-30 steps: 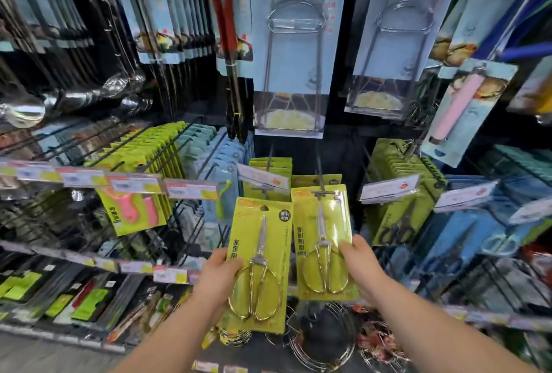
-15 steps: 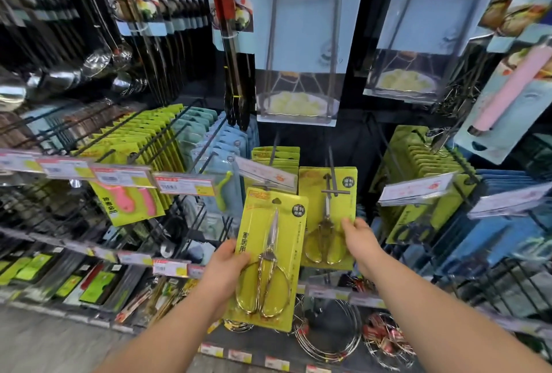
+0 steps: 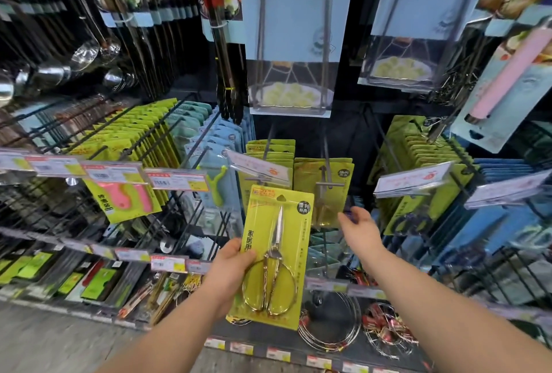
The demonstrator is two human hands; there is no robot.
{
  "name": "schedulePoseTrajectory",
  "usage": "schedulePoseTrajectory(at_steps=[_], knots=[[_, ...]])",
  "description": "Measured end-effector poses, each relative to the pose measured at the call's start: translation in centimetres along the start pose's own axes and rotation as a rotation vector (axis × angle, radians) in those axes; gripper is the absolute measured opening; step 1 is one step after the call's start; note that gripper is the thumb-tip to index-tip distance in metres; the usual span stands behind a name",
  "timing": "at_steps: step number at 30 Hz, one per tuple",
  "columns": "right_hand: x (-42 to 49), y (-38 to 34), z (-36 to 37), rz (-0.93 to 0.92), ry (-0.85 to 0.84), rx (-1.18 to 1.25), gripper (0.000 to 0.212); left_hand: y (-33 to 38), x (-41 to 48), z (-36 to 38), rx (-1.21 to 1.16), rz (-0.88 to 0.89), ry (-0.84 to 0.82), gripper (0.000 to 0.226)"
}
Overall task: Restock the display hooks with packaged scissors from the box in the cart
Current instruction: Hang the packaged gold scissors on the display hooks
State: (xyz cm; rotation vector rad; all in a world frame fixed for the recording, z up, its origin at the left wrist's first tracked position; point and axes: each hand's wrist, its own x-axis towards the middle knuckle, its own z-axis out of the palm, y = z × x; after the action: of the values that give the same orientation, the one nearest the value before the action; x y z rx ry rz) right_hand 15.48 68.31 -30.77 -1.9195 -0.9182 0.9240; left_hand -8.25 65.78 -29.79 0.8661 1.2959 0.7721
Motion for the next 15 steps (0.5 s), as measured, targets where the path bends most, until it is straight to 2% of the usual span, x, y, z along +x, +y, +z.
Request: schedulePoseTrajectory(at_steps=[3,5,8,11,15], knots=[[-4.0,0.2,-0.5,0.002,-0.271,0.044,0.040,-0.3,-0.1,0.7,-0.018,-0.007,-0.014,0.022],[-6.3,0.5,-0.6,-0.005,-0.400,0.010,0.030,-0.5,-0.1,1.5,-0.020,-0.003,-0.032,0.020],[-8.1,0.6,-0.6,-0.119,-0.340,-0.003,0.005,-0.3,-0.7,3.3,-0.029,0.008,-0.068,0.015],[-8.6,0.5,-1.2,-0.176,-0.216,-0.025,0.021,0.0,-1.1,4.7,-0.009,0.031,-0.072,0.013],[-8.5,0.9,-2.0,-0.174,-0.171,-0.057,0.015,0.0,-1.1,5.6,0.029,0.041,-0.083,0.018]])
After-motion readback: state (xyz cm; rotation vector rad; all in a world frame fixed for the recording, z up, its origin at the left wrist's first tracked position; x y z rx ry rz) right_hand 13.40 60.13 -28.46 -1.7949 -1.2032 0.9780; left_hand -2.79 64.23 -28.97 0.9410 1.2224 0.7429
